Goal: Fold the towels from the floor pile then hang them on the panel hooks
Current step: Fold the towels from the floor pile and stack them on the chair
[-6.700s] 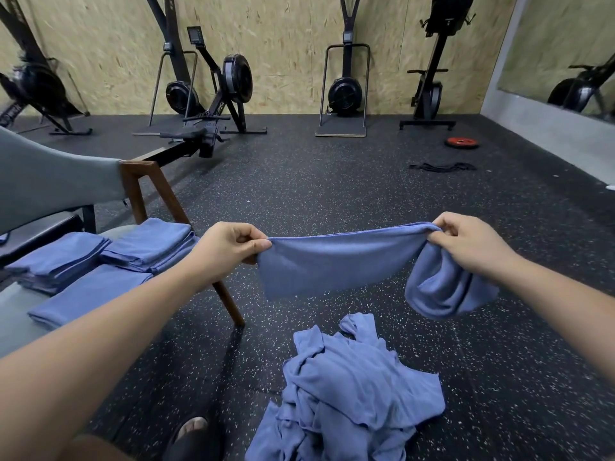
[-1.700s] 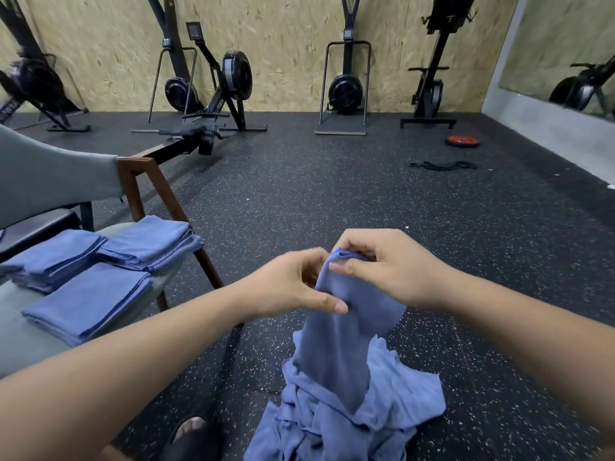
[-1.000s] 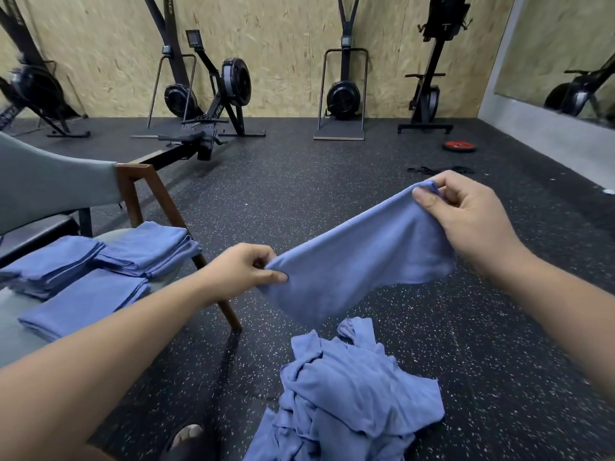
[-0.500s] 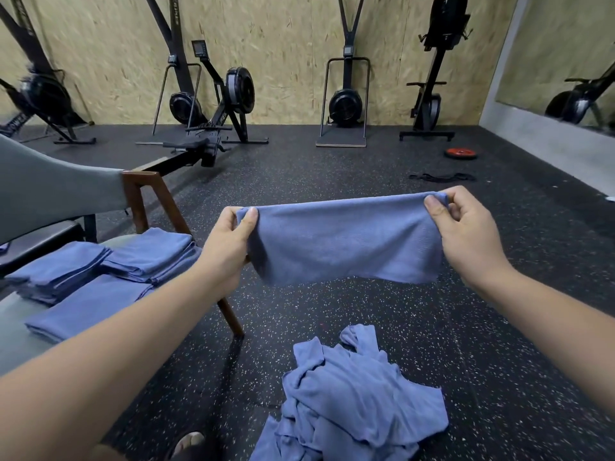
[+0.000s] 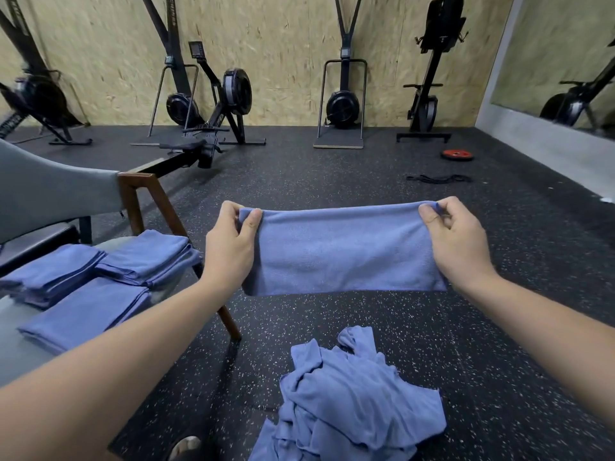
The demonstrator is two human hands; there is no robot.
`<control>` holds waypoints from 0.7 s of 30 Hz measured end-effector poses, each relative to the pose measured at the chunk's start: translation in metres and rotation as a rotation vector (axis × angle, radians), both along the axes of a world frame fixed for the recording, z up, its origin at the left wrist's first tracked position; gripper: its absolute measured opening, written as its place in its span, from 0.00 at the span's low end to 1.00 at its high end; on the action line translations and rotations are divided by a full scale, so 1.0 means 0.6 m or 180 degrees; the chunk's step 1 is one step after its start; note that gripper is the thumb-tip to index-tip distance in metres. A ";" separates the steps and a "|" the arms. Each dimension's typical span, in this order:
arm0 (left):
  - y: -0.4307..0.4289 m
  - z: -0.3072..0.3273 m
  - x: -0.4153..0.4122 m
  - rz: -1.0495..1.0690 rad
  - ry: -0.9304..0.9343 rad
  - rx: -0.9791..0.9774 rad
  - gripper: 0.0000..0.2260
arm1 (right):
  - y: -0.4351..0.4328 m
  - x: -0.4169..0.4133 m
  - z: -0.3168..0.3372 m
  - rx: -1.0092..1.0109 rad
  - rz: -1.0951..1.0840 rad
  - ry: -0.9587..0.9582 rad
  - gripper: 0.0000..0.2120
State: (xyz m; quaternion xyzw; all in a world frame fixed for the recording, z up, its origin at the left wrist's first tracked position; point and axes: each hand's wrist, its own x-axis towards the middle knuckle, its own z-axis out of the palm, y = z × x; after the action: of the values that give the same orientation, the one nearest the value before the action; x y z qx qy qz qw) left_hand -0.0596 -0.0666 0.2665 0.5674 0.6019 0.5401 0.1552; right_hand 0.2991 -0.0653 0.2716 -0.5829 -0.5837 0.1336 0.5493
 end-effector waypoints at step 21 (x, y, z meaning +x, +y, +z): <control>-0.075 0.003 0.154 -0.1075 -0.0197 -0.0666 0.13 | -0.085 -0.150 -0.008 -0.0650 0.1112 -0.0196 0.11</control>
State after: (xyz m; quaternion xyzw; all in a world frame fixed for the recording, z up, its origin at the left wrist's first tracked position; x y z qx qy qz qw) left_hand 0.0328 -0.1116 0.2684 0.6242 0.5460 0.4581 0.3201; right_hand 0.2089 -0.1165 0.2665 -0.5292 -0.6759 0.2674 0.4377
